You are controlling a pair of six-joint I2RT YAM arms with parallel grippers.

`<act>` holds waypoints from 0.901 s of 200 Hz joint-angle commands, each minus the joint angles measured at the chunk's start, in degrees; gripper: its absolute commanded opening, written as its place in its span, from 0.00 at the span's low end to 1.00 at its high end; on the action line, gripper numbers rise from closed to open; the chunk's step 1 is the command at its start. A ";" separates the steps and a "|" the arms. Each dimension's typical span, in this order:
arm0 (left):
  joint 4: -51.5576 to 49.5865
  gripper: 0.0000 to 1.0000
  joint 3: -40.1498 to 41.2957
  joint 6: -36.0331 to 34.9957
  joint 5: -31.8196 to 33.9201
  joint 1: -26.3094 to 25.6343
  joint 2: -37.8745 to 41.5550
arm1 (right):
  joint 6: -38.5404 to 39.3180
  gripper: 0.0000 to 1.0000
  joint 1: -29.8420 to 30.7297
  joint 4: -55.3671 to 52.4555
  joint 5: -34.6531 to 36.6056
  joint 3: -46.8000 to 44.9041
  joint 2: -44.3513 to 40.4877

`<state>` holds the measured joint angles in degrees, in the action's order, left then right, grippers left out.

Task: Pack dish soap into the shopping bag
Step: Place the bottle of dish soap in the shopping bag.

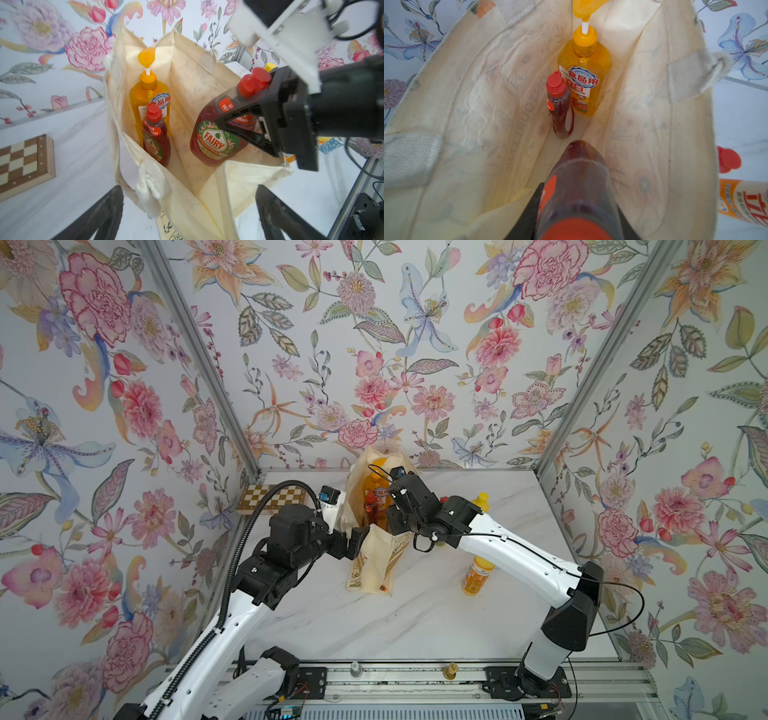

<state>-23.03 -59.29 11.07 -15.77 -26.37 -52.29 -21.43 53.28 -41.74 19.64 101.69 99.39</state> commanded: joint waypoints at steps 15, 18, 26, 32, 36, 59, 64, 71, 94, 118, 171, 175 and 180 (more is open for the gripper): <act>8.57 0.97 1.79 -17.97 -5.56 0.07 3.37 | 0.59 0.00 -0.23 4.29 -0.31 3.82 -0.35; 8.65 0.97 1.80 -19.67 -6.34 0.09 3.10 | 0.50 0.00 -0.20 4.29 -0.49 3.92 -0.38; 8.41 0.97 1.88 -23.14 -8.95 0.06 2.21 | 0.44 0.00 -0.47 4.30 -1.09 4.02 -0.50; 8.13 0.97 1.89 -25.32 -10.24 0.02 1.50 | 0.43 0.00 -0.66 4.29 -1.56 4.11 -0.45; 7.82 0.97 1.89 -26.52 -10.67 0.13 0.88 | 0.42 0.00 -0.85 4.32 -1.92 4.21 -0.50; 6.92 0.97 1.20 -30.98 -9.30 0.13 -3.81 | 0.42 0.00 -1.66 4.28 -4.08 4.83 -0.34; 5.81 0.97 0.47 -31.97 -9.47 0.25 -5.19 | 0.49 0.00 -1.76 4.32 -4.48 4.94 -0.33; 3.80 0.96 -0.65 -33.63 -10.13 0.27 -7.12 | 0.51 0.00 -2.09 4.27 -5.05 5.10 -0.34; -2.63 0.94 -3.55 -37.82 -12.66 0.24 -11.72 | 0.67 0.00 -2.67 4.29 -6.43 5.25 -0.25; -5.51 0.91 -4.76 -39.65 -12.49 0.33 -14.16 | 1.00 0.00 -2.92 4.31 -7.06 5.17 -0.06; -10.85 0.43 -5.81 -45.98 -15.39 0.35 -15.37 | 1.11 0.00 -3.72 4.32 -7.60 5.03 0.40; -10.81 0.39 -5.65 -46.55 -15.18 0.34 -15.11 | 1.04 0.00 -3.78 4.31 -7.60 5.09 0.56; -10.88 0.32 -5.59 -47.28 -15.17 0.35 -14.83 | 1.02 0.00 -3.84 4.30 -7.60 5.17 0.74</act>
<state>-30.79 -63.77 -30.83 -30.11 -26.37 -67.51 -21.23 50.13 -42.17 11.86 103.83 100.25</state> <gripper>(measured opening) 0.415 0.373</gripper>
